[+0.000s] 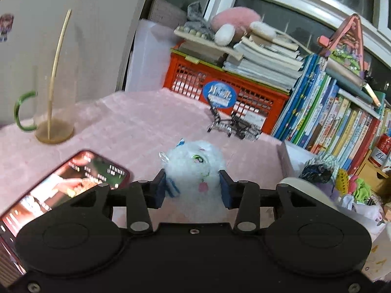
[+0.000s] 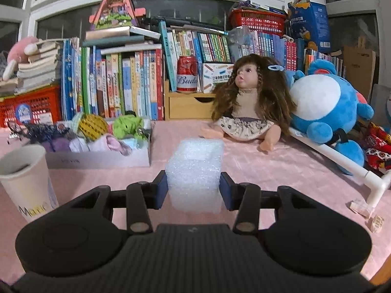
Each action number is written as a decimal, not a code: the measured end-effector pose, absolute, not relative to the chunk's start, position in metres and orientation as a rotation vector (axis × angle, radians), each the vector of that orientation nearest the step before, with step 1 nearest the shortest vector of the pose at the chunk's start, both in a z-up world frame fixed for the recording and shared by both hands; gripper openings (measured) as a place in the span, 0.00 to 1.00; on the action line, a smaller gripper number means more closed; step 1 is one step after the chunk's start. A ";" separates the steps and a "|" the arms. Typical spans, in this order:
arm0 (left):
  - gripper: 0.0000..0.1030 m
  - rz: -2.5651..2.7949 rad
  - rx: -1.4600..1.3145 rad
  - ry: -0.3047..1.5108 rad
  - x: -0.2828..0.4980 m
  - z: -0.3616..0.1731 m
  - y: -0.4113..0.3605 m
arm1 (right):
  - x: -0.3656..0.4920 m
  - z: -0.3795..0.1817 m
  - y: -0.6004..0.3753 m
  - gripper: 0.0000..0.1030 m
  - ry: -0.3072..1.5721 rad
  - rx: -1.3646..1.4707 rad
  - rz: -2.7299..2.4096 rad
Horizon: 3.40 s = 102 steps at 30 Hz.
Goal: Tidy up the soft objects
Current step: 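Carry the plush with the left gripper while the right gripper carries the foam block to the box, then lower the plush into the box with the left gripper while the right gripper lowers the foam block in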
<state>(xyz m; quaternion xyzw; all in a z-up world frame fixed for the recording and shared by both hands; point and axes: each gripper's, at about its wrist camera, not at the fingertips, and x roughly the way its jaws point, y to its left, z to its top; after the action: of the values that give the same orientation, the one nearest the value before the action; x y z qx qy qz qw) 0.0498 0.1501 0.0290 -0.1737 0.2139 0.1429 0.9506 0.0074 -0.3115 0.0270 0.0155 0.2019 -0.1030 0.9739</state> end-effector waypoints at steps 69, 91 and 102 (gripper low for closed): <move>0.40 -0.240 -0.158 0.776 0.214 0.123 -0.030 | 0.142 0.089 -0.255 0.49 0.545 0.124 0.200; 0.40 -0.170 -0.158 0.906 0.271 0.074 -0.056 | 0.206 0.053 -0.244 0.48 0.735 0.247 0.313; 0.41 -0.101 -0.148 0.903 0.300 0.064 -0.050 | 0.228 0.044 -0.251 0.48 0.729 0.213 0.249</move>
<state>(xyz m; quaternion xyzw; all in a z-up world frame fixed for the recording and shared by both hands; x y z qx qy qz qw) 0.2998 -0.0501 0.0637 -0.0714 0.4355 -0.0487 0.8960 0.2283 -0.2507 0.0442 0.1035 0.3551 0.1213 0.9211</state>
